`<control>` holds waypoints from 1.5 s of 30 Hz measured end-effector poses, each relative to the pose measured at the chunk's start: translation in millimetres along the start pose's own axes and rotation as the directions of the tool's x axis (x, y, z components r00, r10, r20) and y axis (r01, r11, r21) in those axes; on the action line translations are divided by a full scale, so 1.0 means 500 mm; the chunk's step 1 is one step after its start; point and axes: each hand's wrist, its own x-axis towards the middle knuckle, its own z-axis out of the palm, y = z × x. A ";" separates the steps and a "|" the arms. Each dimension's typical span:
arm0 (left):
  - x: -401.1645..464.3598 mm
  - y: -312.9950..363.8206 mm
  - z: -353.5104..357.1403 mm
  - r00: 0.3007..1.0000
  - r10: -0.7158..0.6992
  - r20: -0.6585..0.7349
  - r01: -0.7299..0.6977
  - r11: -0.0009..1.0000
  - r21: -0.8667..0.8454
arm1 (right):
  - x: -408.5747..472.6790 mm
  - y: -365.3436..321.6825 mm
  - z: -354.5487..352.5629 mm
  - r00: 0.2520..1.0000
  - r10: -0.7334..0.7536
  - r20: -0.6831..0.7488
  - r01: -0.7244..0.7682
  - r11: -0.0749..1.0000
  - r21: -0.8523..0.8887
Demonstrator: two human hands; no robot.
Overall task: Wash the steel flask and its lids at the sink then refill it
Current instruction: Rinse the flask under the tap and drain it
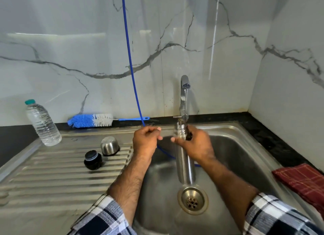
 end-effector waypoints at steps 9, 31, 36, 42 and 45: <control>0.002 0.000 -0.003 1.000 0.001 -0.008 -0.002 1.000 -0.012 | 0.001 0.012 -0.005 0.999 0.053 0.011 -0.053 0.997 -0.048; 0.002 0.004 -0.007 1.000 -0.005 -0.014 0.006 1.000 0.030 | 0.006 -0.022 -0.032 0.999 0.033 -0.022 -0.032 0.999 0.041; -0.004 0.009 -0.002 1.000 -0.006 0.016 0.006 1.000 0.012 | 0.007 -0.005 -0.042 0.989 0.148 0.031 -0.148 0.989 -0.001; -0.010 0.008 -0.005 0.999 0.001 0.037 -0.002 1.000 0.029 | 0.003 0.015 -0.054 0.814 0.514 0.271 -0.576 0.775 0.260; -0.013 0.009 -0.003 0.998 0.008 0.064 -0.011 0.999 0.051 | -0.001 0.053 -0.042 0.677 0.595 0.433 -0.725 0.640 0.255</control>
